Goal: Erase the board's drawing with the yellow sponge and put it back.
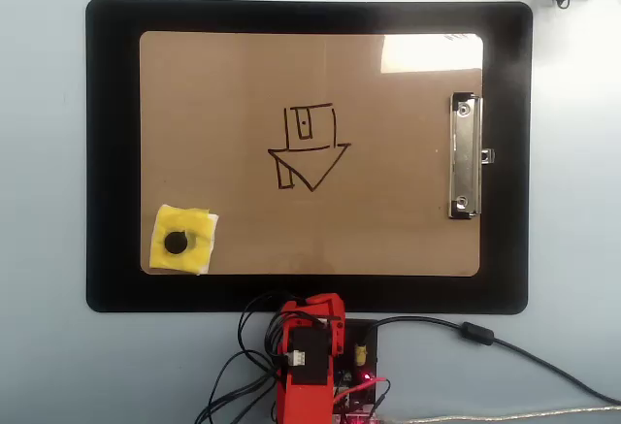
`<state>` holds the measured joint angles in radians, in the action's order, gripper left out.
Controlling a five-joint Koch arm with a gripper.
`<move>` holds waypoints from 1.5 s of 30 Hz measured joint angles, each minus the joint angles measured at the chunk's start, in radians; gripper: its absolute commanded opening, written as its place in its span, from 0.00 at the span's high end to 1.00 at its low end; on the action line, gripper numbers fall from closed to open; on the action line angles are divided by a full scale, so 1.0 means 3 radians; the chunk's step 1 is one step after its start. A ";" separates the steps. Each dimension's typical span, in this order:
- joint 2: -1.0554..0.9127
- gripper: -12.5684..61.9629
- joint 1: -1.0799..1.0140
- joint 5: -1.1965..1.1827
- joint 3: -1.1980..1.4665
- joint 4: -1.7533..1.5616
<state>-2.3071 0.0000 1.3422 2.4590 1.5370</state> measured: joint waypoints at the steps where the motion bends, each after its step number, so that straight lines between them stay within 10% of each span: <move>1: 0.0000 0.37 0.0000 0.0005 0.0000 0.0000; 31: 0.0000 0.38 0.0072 0.0000 -0.0997 -0.0199; 45: 0.0066 0.39 0.3329 0.1984 -0.0159 -0.3917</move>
<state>-2.2872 0.9986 1.9374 2.4114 0.3620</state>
